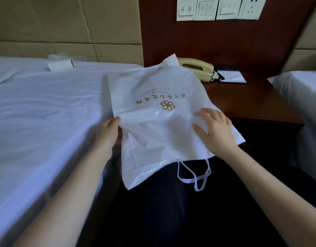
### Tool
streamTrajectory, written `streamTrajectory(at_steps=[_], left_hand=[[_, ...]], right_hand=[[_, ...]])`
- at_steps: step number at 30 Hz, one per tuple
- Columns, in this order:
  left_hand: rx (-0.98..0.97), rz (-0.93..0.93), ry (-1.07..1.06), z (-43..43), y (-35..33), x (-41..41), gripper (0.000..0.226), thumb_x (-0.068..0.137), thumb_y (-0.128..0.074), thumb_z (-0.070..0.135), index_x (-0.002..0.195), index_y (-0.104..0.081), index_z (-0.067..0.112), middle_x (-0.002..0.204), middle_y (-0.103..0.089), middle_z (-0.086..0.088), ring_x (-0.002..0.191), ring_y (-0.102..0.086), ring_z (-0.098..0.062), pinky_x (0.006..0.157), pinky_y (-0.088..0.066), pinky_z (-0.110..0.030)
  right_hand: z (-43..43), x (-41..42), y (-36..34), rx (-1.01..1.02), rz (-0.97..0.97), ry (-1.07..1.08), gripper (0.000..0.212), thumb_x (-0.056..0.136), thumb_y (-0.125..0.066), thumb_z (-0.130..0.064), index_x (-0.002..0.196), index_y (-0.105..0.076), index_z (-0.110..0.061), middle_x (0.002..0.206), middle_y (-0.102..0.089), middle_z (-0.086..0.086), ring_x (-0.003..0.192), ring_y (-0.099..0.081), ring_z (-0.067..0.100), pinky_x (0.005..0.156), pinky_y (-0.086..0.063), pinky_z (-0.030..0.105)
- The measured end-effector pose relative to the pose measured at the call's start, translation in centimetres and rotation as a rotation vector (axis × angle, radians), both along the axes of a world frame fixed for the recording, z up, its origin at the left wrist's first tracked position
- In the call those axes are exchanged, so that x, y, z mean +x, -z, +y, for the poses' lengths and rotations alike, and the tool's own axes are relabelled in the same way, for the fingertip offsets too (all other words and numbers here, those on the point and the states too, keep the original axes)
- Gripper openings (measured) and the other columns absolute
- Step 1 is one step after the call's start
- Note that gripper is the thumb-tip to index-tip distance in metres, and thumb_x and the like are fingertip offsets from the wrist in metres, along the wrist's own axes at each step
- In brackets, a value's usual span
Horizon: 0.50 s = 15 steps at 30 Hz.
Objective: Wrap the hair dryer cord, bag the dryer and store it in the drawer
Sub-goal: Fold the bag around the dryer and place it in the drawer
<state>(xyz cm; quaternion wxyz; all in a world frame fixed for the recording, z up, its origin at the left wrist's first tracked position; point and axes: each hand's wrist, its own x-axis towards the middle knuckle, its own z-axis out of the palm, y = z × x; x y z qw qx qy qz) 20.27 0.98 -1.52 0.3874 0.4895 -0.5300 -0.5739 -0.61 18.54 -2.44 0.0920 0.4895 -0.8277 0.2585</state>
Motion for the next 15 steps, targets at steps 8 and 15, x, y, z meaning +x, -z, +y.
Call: streamTrajectory(at_steps=[8, 15], left_hand=[[-0.052, -0.022, 0.097, 0.8, -2.5, -0.7, 0.027, 0.096, -0.043, 0.016, 0.072, -0.053, 0.016, 0.062, -0.042, -0.003, 0.044, -0.037, -0.011, 0.053, -0.040, -0.025], [-0.046, 0.016, 0.102, 0.3, -3.5, -1.4, 0.027, 0.094, -0.042, 0.011, 0.070, -0.052, 0.015, 0.059, -0.039, -0.004, 0.026, -0.033, -0.004, 0.047, -0.039, -0.021]], right_hand=[[1.5, 6.9, -4.0, 0.148, -0.207, -0.737, 0.049, 0.079, -0.068, -0.043, 0.121, -0.059, -0.020, 0.123, -0.055, -0.010, 0.117, -0.043, 0.003, 0.100, -0.029, 0.011], [0.3, 8.3, -3.8, 0.041, 0.134, -0.726, 0.030, 0.078, -0.065, -0.035, 0.102, -0.064, -0.016, 0.098, -0.061, -0.002, 0.089, -0.048, 0.013, 0.077, -0.033, 0.021]])
